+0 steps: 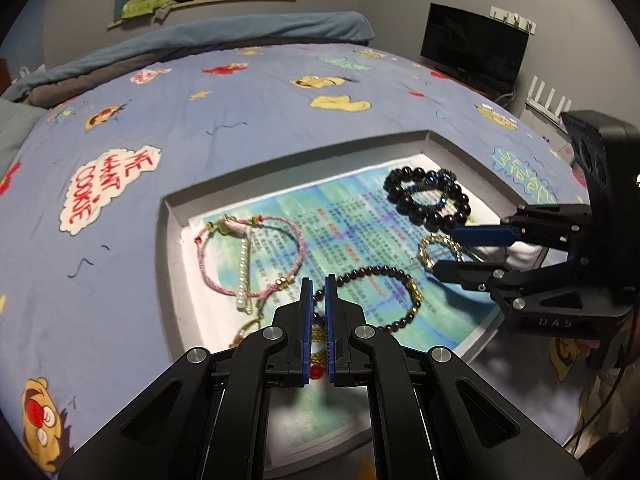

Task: Organize jewelry
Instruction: 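Carry the gold hoop and red bead bracelet into the tray and open both tools, then move both tools back to the silver bangle and black hair tie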

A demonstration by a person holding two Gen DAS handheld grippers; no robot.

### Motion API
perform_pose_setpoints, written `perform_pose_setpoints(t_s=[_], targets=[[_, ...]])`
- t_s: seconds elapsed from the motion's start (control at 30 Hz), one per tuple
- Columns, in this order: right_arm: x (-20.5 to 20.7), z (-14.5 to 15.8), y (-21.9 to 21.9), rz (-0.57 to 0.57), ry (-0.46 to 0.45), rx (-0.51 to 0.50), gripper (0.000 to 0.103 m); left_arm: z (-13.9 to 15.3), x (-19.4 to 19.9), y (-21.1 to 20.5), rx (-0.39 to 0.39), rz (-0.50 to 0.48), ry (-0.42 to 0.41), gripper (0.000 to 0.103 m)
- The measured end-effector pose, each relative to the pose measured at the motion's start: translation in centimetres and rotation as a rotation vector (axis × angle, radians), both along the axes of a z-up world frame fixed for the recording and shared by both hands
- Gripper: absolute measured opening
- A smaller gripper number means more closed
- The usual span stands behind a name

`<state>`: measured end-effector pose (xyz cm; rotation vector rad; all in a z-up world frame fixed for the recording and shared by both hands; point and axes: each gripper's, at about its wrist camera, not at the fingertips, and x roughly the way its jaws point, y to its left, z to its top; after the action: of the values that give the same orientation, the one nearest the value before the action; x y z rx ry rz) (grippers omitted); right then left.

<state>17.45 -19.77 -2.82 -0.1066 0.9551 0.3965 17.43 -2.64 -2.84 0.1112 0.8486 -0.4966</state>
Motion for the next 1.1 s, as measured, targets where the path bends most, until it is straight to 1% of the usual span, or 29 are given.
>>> perform_pose_setpoints(t_s=[0.03,0.1,0.2,0.3,0.47,0.5,0.53,0.67,0.73,0.83,0.87,0.93,1.0,1.1], targets=[[-0.1,0.1,-0.1,0.000,-0.002,0.003,0.041,0.0,-0.1,-0.1,0.007,0.000,-0.003,0.014],[-0.4,0.5,-0.3,-0.004,-0.012,0.009,0.041,0.2,-0.4,-0.1,0.021,0.007,-0.022,0.018],[-1.1,1.2,-0.7,-0.014,-0.030,0.019,0.043,0.5,-0.8,0.2,0.012,0.014,-0.025,0.020],[-1.9,1.9,-1.3,-0.028,-0.049,0.032,0.049,0.9,-1.3,0.7,0.003,0.028,-0.032,0.023],[-3.2,3.0,-1.8,-0.043,-0.068,0.044,0.050,1.7,-2.4,1.5,0.006,0.049,-0.037,0.027],[-3.6,3.2,-2.0,-0.049,-0.073,0.046,0.051,1.9,-2.8,1.7,0.009,0.053,-0.042,0.031],[-3.8,3.4,-2.1,-0.054,-0.077,0.050,0.053,2.2,-3.2,1.8,0.011,0.059,-0.048,0.036],[-5.3,4.3,-3.0,-0.092,-0.106,0.072,0.060,3.1,-5.0,2.4,0.003,0.073,-0.070,0.046],[-5.9,4.5,-3.3,-0.105,-0.116,0.077,0.068,3.4,-6.0,2.7,0.008,0.082,-0.079,0.054],[-6.9,4.9,-3.8,-0.123,-0.133,0.074,0.077,3.9,-7.6,3.0,0.020,0.091,-0.096,0.064],[-7.2,5.0,-3.8,-0.126,-0.137,0.072,0.078,4.1,-7.9,3.0,0.020,0.091,-0.099,0.065],[-7.8,5.2,-4.0,-0.134,-0.146,0.071,0.086,4.4,-8.9,3.2,0.024,0.094,-0.112,0.069],[-8.6,5.4,-4.1,-0.139,-0.160,0.074,0.090,4.7,-10.0,3.5,0.021,0.098,-0.123,0.075],[-9.7,5.6,-4.1,-0.141,-0.176,0.062,0.093,4.9,-11.2,3.8,0.011,0.099,-0.120,0.077]])
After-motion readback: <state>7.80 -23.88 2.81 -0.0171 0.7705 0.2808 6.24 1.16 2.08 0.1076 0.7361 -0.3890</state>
